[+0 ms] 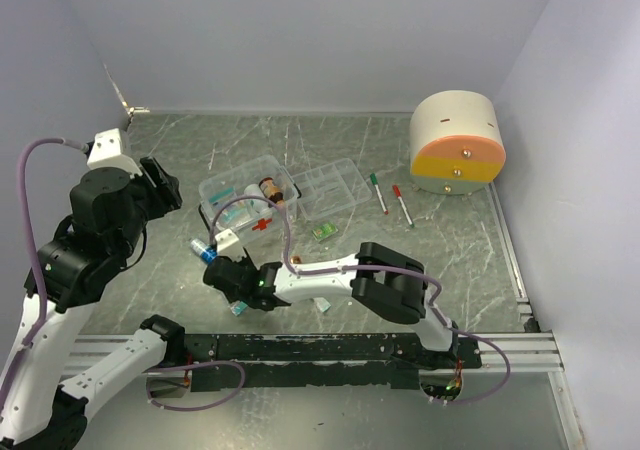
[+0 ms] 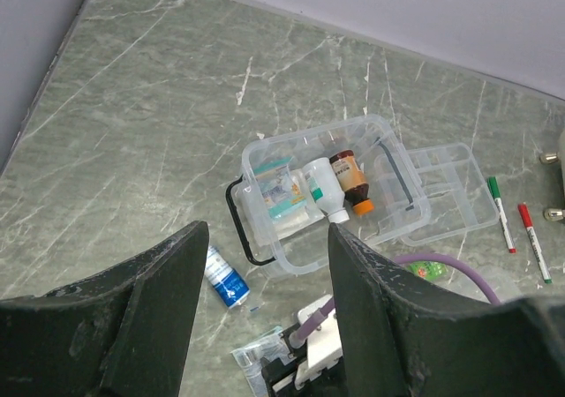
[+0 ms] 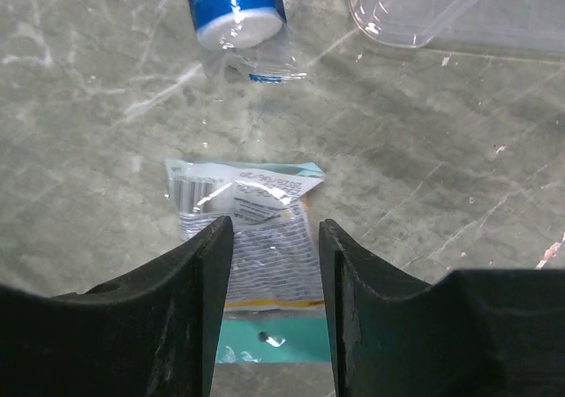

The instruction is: Organize the medicine kit

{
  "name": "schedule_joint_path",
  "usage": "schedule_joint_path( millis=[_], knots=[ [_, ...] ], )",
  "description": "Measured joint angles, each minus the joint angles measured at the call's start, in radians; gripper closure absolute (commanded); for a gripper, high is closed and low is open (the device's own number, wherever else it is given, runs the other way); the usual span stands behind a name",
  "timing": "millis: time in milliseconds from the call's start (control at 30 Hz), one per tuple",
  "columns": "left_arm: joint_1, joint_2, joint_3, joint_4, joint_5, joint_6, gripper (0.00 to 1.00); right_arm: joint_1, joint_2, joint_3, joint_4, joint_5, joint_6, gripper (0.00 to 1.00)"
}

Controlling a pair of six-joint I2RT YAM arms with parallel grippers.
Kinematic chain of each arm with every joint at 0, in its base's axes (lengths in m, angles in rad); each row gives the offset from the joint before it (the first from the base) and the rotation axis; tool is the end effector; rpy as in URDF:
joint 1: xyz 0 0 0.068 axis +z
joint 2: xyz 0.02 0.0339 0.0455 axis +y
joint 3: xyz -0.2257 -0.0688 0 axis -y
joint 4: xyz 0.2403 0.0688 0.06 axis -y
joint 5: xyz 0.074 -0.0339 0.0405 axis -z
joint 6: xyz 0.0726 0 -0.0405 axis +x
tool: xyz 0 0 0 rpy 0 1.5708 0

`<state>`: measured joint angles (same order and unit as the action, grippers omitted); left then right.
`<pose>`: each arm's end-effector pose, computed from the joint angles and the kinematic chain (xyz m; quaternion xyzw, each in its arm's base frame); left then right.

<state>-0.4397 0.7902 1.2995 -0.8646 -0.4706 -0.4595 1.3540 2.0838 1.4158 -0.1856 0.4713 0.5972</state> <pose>0.1694 -0.0433 0.3952 -0.1410 0.7970 -0.0690 0.5833 0.1285 0.4302 0.1039 -0.2602 0.8764 0.1600 0.3724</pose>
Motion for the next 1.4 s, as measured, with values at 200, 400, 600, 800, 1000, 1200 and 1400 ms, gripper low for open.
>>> schedule_joint_path(
  millis=[200,400,600,800,1000,1200,1400],
  knots=[
    [0.000,0.000,-0.002,0.000,0.000,0.000,0.33,-0.027,0.013,-0.003,-0.007,-0.031,-0.002,0.70],
    [0.000,0.004,-0.010,0.005,0.004,0.000,0.32,-0.037,0.006,-0.023,0.002,-0.027,0.005,0.92],
    [0.000,0.010,-0.065,0.032,0.035,-0.009,0.31,-0.036,-0.078,-0.125,0.022,-0.003,0.012,0.98],
    [0.000,0.067,-0.138,0.053,0.118,-0.048,0.24,-0.037,-0.326,-0.314,0.120,0.045,0.035,0.98],
    [0.000,0.093,-0.212,0.121,0.313,-0.069,0.22,-0.047,-0.515,-0.394,0.187,0.127,0.073,0.98],
    [-0.001,0.092,-0.283,0.195,0.483,-0.091,0.24,-0.110,-0.621,-0.429,0.212,0.179,0.091,0.97],
    [-0.001,0.100,-0.299,0.238,0.536,-0.110,0.31,-0.185,-0.615,-0.383,0.229,0.178,0.061,0.96]
  ],
)
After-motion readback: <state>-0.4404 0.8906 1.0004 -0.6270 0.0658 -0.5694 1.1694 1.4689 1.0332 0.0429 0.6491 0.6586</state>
